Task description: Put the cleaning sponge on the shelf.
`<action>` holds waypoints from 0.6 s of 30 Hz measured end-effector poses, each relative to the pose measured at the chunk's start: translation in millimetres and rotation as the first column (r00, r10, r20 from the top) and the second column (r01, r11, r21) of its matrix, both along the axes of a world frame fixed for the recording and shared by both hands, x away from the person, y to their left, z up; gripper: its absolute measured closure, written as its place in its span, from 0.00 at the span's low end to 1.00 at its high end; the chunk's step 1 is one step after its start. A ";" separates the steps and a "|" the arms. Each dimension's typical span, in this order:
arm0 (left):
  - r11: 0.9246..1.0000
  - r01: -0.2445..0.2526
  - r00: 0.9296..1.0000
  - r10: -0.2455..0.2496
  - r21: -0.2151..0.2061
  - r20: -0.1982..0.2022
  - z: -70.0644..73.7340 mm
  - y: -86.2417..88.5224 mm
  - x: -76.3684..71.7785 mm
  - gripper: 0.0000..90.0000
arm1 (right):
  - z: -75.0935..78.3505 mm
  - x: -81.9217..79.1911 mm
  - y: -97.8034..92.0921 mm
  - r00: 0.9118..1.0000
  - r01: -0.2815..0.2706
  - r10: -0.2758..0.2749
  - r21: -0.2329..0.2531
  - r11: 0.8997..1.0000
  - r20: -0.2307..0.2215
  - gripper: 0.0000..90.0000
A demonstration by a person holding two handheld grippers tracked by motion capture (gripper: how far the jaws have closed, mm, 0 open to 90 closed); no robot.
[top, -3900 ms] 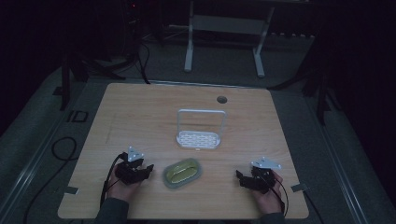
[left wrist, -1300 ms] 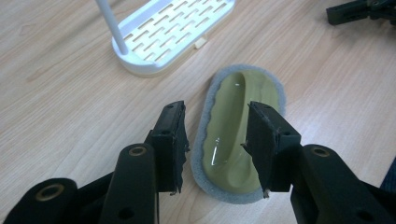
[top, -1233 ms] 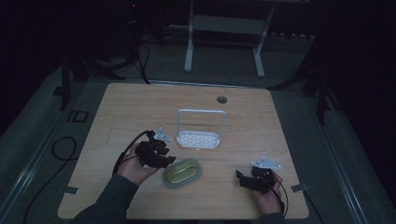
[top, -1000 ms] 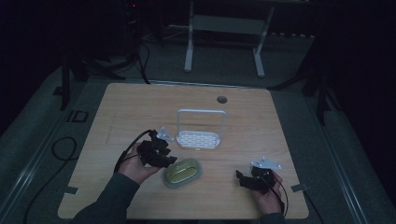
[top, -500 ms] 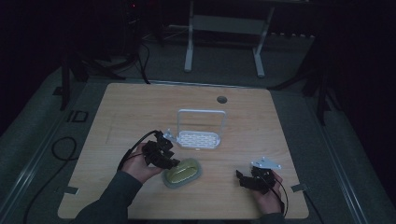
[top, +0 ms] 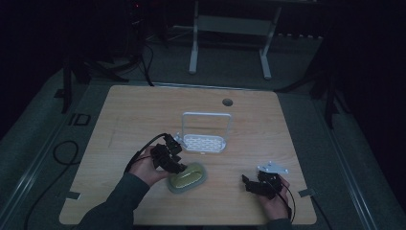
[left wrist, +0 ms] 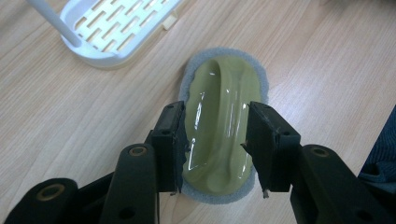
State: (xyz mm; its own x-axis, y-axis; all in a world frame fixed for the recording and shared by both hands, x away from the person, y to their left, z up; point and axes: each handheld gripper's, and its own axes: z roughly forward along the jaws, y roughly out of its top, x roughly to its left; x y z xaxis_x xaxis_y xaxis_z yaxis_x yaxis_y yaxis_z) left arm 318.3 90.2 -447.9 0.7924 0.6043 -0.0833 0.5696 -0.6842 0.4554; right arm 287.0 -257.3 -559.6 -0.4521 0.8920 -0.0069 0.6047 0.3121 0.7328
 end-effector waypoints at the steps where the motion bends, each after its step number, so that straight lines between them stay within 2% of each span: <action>1: 1.000 0.002 1.000 -0.002 0.004 -0.002 -0.2 -0.8 0.3 0.64 | 0.0 0.0 0.0 1.000 0.000 0.000 -0.001 1.000 0.000 0.24; 18: 0.998 0.026 0.999 -0.024 0.057 -0.039 -4.7 -12.5 6.0 0.63 | 0.0 0.0 -0.1 1.000 -0.001 0.001 -0.001 1.000 0.000 0.24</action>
